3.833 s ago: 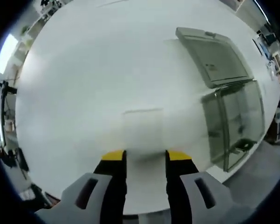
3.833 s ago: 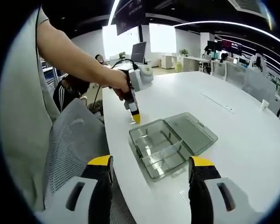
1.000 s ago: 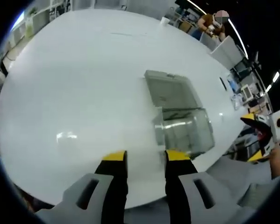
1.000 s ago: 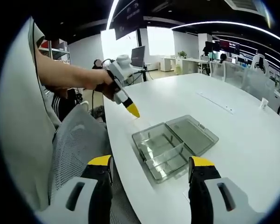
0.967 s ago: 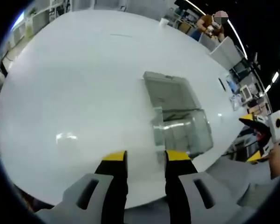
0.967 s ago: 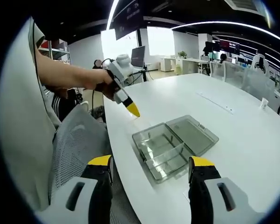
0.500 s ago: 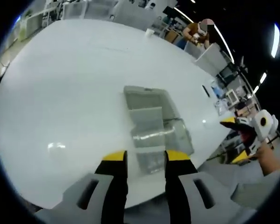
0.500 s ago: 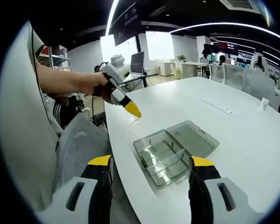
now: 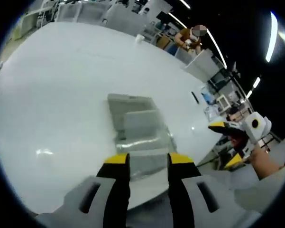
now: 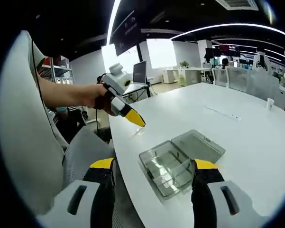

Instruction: Insert the divider into the dual guide fixture by aligning both edges with the guide slots and pushing it downward to the bottom, including one-sided entry, uneven engagement, binding, and posture correction.

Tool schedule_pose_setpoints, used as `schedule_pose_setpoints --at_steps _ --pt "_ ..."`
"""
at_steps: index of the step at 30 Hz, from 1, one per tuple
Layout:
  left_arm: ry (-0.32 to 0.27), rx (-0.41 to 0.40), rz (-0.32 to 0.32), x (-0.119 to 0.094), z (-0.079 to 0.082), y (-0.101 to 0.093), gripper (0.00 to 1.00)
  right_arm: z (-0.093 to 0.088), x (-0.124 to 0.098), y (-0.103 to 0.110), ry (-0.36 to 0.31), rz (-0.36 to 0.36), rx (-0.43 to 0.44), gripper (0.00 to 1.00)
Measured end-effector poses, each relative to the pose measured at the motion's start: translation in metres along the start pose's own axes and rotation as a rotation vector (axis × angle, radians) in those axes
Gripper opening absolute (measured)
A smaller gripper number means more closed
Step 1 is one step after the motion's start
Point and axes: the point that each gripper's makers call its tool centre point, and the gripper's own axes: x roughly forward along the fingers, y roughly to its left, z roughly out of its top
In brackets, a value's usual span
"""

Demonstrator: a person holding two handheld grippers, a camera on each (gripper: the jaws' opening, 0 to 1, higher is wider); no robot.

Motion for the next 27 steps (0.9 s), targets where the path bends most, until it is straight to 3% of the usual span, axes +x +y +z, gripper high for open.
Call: schedule_pose_setpoints --at_steps 27 --pt "-0.031 0.028 -0.165 0.0 0.002 -0.048 0.27 0.037 -0.003 0.012 -0.144 0.114 0.134 0.6"
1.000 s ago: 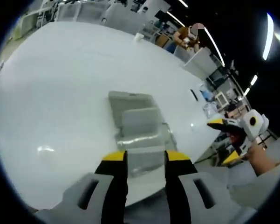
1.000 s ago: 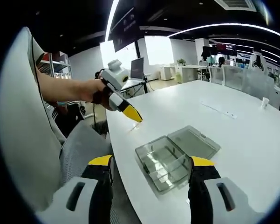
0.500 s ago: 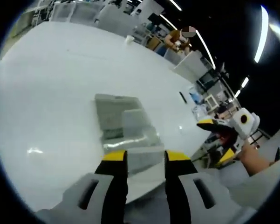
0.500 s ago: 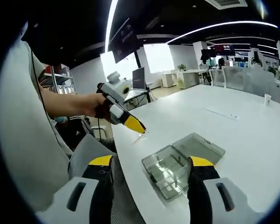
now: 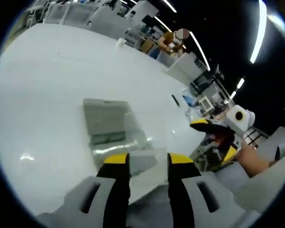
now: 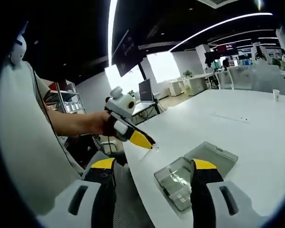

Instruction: Insert the divider into the dual guide fixture by aligning both edges with the guide slots and pushing it downward to the bottom, including one-sided entry, uneven engagement, binding, and posture correction.

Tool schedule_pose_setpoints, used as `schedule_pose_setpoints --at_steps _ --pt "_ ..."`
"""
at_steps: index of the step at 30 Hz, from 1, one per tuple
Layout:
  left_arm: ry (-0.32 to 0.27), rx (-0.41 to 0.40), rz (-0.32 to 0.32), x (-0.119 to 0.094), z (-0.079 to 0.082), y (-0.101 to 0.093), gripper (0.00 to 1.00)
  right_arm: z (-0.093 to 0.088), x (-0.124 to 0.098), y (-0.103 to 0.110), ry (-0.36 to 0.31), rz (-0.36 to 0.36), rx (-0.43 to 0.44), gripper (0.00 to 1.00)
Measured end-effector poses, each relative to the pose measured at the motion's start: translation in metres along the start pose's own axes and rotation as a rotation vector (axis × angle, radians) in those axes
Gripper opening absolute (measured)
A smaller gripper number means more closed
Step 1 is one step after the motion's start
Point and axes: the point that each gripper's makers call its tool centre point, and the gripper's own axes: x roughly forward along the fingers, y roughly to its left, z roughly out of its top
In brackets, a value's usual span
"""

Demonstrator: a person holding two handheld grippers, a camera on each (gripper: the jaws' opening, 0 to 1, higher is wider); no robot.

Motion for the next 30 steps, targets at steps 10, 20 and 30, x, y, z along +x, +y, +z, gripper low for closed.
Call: schedule_pose_setpoints --at_steps 10,20,30 --pt "-0.009 0.006 -0.061 0.001 0.002 -0.014 0.27 0.008 0.001 0.002 -0.044 0.032 0.044 0.59" --pt "-0.003 0.001 -0.13 0.005 0.001 -0.028 0.27 0.015 0.001 -0.004 -0.085 0.046 0.09 0.57" --pt "-0.012 -0.02 -0.203 0.007 0.0 -0.041 0.27 0.024 0.001 -0.006 -0.124 0.082 0.143 0.56"
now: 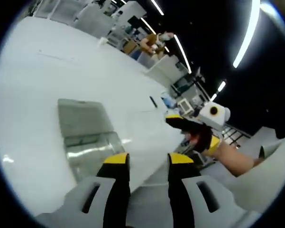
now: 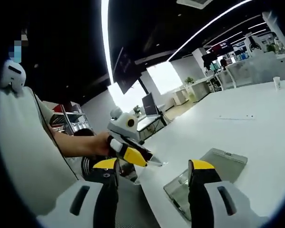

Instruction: Insert the divider into the dual guide fixture by aligning both edges with the guide slots and pushing it downward to the bottom, including one-sided entry, uneven engagement, binding, and posture correction.

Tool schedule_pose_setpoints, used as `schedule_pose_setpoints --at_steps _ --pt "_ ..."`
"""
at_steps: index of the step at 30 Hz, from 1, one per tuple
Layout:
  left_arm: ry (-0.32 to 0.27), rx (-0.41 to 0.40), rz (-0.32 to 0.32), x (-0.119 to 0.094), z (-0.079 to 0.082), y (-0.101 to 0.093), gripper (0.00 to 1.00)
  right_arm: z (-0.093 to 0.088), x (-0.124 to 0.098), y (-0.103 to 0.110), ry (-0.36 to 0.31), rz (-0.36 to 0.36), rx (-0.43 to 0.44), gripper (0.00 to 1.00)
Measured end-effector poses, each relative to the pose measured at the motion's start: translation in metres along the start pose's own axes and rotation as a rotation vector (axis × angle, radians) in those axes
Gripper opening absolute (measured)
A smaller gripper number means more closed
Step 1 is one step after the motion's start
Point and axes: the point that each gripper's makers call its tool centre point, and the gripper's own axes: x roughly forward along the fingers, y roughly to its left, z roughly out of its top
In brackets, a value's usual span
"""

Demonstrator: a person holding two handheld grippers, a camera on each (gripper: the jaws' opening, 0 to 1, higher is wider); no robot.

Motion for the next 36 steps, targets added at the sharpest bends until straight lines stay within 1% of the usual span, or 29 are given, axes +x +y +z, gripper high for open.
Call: schedule_pose_setpoints --at_steps 3,6,21,36 --pt "-0.004 -0.002 -0.016 0.0 0.0 -0.002 0.27 0.001 0.0 0.0 -0.005 0.007 0.007 0.56" --pt "-0.007 -0.005 -0.031 0.001 0.0 -0.004 0.27 0.004 0.0 0.001 -0.023 0.025 0.032 0.56" --pt "-0.013 -0.017 -0.105 0.006 -0.002 -0.015 0.27 0.009 0.005 0.004 -0.042 0.081 0.084 0.55" --pt "-0.001 -0.012 -0.178 0.01 -0.005 -0.028 0.27 0.011 0.015 0.008 -0.028 0.145 0.134 0.57"
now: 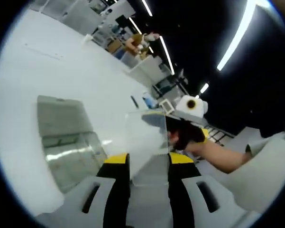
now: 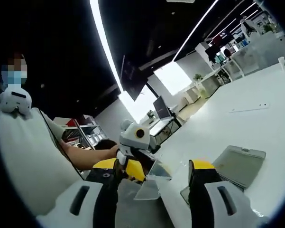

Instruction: Insert the divider into the dual guide fixture by aligning both edges with the guide slots and pushing it downward to the bottom, including one-sided entry, uneven engagement, binding, and posture correction.

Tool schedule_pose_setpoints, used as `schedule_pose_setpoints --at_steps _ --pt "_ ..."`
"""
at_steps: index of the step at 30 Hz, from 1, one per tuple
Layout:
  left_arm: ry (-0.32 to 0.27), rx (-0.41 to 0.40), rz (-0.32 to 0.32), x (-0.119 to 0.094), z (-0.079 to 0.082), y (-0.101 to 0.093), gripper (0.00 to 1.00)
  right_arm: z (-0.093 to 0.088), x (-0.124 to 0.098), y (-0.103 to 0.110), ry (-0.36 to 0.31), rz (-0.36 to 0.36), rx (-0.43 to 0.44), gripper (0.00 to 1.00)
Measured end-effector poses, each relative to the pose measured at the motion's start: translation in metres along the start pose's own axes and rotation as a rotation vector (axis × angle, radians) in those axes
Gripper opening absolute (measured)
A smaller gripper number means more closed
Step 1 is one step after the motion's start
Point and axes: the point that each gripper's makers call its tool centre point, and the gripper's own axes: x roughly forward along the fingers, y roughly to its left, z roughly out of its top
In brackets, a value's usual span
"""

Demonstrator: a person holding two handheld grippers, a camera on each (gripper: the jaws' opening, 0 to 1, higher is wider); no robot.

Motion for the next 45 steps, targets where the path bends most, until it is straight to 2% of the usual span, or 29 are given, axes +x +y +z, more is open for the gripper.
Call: schedule_pose_setpoints --at_steps 7,25,37,45 --pt "0.004 0.009 -0.035 0.001 0.0 -0.005 0.27 -0.002 0.002 -0.001 0.008 0.029 0.029 0.57" --pt "0.022 0.033 -0.108 0.006 -0.001 -0.022 0.27 -0.005 0.002 0.001 -0.028 0.106 0.142 0.6" --pt "0.032 0.04 -0.142 0.009 -0.001 -0.03 0.27 0.001 0.001 0.003 -0.07 0.145 0.198 0.54" --pt "0.041 0.047 -0.165 0.009 -0.002 -0.035 0.27 0.001 0.0 0.005 -0.063 0.162 0.216 0.53"
